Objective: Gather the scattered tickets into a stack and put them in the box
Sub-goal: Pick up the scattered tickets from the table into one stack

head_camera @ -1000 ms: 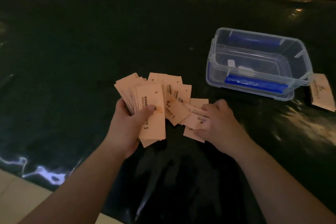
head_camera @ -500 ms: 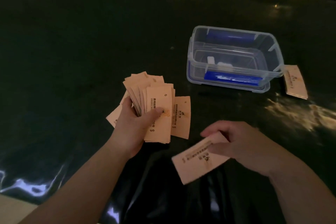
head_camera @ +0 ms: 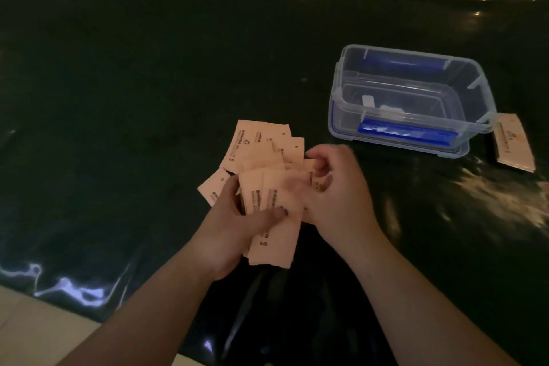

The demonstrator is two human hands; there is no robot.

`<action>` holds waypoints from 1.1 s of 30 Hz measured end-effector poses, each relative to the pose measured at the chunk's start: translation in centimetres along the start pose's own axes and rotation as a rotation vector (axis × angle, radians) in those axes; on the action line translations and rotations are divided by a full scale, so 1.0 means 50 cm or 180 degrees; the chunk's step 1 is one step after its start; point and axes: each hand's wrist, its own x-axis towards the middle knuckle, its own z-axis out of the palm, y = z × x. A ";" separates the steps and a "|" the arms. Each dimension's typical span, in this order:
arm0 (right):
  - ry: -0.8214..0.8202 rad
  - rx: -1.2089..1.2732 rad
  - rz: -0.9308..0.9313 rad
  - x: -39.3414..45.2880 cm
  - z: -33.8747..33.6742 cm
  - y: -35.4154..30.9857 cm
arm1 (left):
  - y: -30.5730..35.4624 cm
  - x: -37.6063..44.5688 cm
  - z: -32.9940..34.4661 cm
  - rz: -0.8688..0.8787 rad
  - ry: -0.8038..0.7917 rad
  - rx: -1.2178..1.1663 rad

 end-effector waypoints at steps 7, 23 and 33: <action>-0.0576 -0.0902 0.0427 0.034 0.059 0.050 | 0.037 0.004 -0.074 0.0285 0.0901 -0.0391; -0.0536 0.0554 0.1579 0.006 -0.003 0.053 | 0.015 0.031 -0.019 0.0150 0.0895 -0.0378; -0.0455 0.1059 0.1075 -0.030 0.036 0.018 | 0.005 0.041 0.022 0.0085 0.0371 -0.0754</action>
